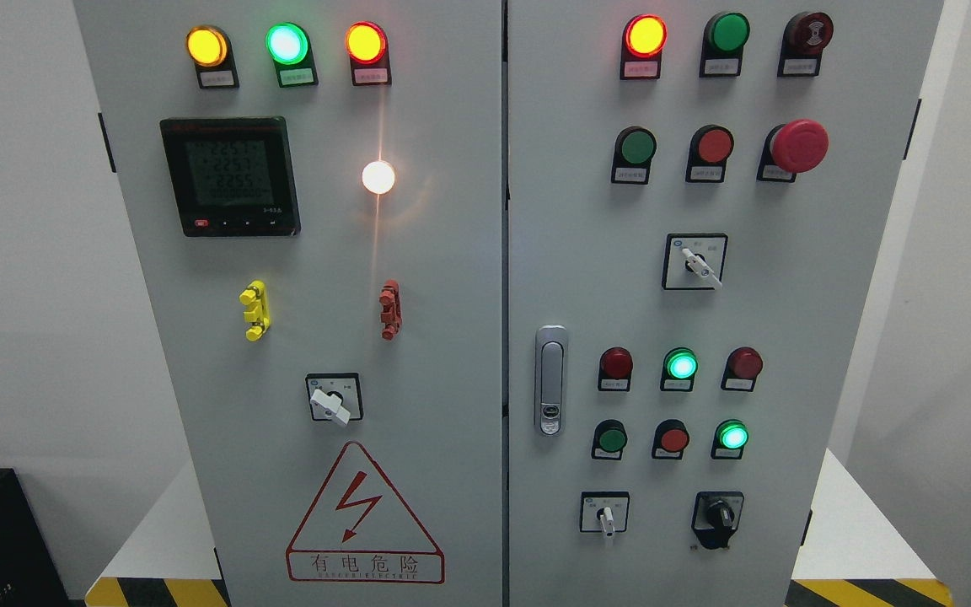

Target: Flip black knob to close circuit

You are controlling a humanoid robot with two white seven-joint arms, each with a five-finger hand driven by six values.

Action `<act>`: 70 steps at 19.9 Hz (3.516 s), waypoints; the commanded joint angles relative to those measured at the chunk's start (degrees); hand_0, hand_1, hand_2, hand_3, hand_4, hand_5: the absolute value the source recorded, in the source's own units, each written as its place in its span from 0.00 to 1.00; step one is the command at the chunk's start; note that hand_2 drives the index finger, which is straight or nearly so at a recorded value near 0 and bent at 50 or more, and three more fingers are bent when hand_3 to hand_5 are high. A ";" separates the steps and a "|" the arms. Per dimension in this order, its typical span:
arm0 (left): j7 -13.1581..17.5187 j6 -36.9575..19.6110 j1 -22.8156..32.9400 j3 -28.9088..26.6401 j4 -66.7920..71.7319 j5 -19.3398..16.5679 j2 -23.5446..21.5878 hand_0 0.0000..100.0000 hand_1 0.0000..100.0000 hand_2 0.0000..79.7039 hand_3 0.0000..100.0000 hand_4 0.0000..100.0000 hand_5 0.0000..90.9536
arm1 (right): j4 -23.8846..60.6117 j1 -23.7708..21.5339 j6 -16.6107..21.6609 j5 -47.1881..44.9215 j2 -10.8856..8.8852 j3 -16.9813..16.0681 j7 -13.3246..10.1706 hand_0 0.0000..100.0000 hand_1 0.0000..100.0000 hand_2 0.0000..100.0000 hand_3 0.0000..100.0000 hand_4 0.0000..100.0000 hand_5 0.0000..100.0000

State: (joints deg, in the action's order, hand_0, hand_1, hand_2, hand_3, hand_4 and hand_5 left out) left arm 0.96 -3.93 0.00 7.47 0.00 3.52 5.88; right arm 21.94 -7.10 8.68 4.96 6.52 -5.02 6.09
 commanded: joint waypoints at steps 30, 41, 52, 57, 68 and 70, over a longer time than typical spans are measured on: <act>0.00 -0.03 1.23 0.00 -1.32 0.00 -0.07 0.12 0.56 0.00 0.00 0.00 0.00 | 72.35 -3.45 -2.52 57.43 -0.01 -3.16 -7.77 0.00 0.00 0.89 1.00 0.89 0.93; 0.00 -0.03 1.23 0.00 -1.32 0.00 0.01 0.12 0.56 0.00 0.00 0.00 0.00 | 81.85 2.96 -14.03 64.65 -0.28 -2.89 1.02 0.00 0.00 0.90 1.00 0.90 0.94; 0.00 -0.03 1.23 0.00 -1.32 0.00 0.01 0.12 0.56 0.00 0.00 0.00 0.00 | 81.33 11.76 -18.69 71.59 -0.10 -2.81 6.47 0.00 0.00 0.90 1.00 0.90 0.95; 0.00 -0.03 1.23 0.00 -1.32 0.00 0.01 0.12 0.56 0.00 0.00 0.00 0.00 | 80.27 13.25 -19.57 72.73 -0.01 -2.81 6.56 0.00 0.00 0.90 1.00 0.91 0.95; 0.00 -0.03 1.23 0.00 -1.32 0.00 -0.08 0.12 0.56 0.00 0.00 0.00 0.00 | 76.93 16.59 -20.90 73.87 -0.28 -2.72 7.35 0.00 0.00 0.90 1.00 0.91 0.95; 0.00 -0.03 1.23 0.00 -1.32 0.00 -0.07 0.12 0.56 0.00 0.00 0.00 0.00 | 76.15 17.64 -20.90 73.96 -0.19 -2.63 7.35 0.00 0.00 0.90 1.00 0.91 0.95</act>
State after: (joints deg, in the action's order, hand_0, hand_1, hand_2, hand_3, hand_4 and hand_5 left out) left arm 0.96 -3.93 0.00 7.47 0.00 3.52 5.86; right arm 99.99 8.54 -12.15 78.32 6.33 -7.83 13.29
